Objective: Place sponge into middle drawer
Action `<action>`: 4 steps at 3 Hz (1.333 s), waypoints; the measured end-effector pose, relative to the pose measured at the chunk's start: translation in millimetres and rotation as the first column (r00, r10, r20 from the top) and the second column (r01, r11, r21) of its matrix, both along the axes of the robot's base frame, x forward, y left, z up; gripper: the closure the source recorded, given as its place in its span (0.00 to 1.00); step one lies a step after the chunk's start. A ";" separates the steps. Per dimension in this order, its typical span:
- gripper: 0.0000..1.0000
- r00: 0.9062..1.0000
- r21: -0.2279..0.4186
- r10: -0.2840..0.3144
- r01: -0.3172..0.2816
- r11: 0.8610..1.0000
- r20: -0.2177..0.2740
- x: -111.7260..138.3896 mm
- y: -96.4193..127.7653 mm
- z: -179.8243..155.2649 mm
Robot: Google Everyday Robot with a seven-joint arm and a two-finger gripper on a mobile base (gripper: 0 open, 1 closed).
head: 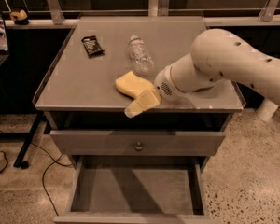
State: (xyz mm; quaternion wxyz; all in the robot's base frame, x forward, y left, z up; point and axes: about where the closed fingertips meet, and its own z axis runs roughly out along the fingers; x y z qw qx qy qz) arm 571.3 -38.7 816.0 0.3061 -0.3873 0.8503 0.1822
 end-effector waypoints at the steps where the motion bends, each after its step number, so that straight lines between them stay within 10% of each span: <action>1: 0.16 1.000 0.001 0.001 -0.001 1.000 -0.001 -0.1 0.6 -0.6; 4: 0.86 1.000 0.001 0.001 -0.001 1.000 -0.001 -0.1 0.7 -0.6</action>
Offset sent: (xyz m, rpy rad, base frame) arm -0.0001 0.0006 -0.0006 0.0013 0.0013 0.0006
